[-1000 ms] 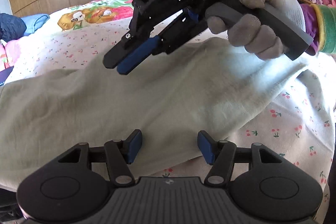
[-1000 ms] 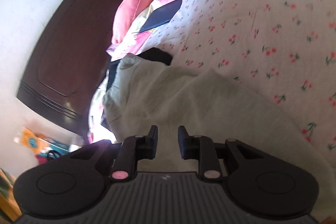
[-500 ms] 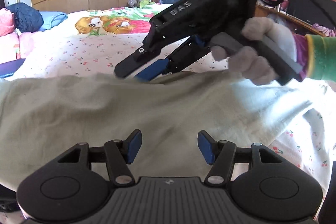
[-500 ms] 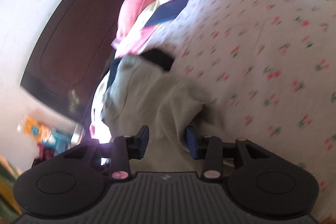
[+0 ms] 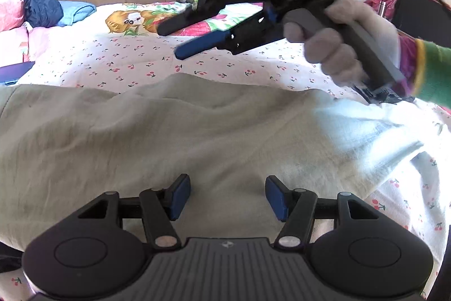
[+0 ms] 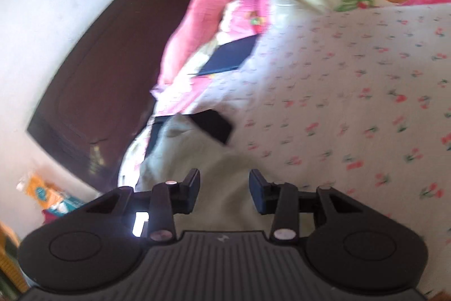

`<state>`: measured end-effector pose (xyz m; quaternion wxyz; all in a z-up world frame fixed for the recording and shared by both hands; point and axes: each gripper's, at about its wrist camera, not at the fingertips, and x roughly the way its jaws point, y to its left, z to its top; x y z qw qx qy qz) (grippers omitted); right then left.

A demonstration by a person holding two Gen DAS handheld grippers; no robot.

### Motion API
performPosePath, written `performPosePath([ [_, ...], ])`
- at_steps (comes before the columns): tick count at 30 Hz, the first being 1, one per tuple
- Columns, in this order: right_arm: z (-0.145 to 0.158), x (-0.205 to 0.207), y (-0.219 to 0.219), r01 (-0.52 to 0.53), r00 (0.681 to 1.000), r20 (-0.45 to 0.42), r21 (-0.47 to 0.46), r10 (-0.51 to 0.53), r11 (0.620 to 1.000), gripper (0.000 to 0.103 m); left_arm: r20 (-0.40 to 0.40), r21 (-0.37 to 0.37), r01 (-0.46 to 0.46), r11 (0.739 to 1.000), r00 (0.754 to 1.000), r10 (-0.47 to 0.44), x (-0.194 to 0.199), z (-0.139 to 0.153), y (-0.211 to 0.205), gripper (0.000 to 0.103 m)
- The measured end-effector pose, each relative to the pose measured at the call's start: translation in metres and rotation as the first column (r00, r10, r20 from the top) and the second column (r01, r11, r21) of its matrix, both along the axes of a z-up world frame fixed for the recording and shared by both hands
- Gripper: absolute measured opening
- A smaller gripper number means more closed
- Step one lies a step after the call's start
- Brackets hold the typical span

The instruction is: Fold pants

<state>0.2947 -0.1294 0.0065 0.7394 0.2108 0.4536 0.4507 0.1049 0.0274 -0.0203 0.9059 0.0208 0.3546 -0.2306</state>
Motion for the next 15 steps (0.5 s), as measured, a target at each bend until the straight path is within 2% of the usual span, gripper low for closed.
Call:
performPosePath([
  [2,-0.020,0.012,0.001,-0.005,0.996,-0.085,-0.058,0.001,0.998,0.041,0.003,0.003,-0.004,1.000,1.000,0.004,-0.001,0.000,0.000,0.072],
  [4,-0.036,0.009,0.006,-0.059,0.982,-0.180,-0.038,0.051,0.998,0.041,0.017,0.011,-0.004,1.000,1.000,0.004,-0.002,-0.001,-0.001,0.072],
  [8,-0.038,-0.020,0.024,-0.183,0.971,-0.157,-0.004,0.181,0.983,0.041,0.019,0.027,0.010,1.000,1.000,-0.010,-0.002,-0.003,-0.004,0.072],
  [11,-0.042,-0.027,0.038,-0.221,0.962,-0.165,0.000,0.218,0.975,0.041,0.017,0.033,0.018,0.999,1.000,-0.019,-0.002,-0.003,-0.005,0.072],
  [15,-0.039,-0.036,0.047,-0.220,0.968,-0.132,-0.020,0.215,0.975,0.041,0.020,0.040,0.018,0.999,1.000,-0.019,-0.003,-0.004,-0.007,0.073],
])
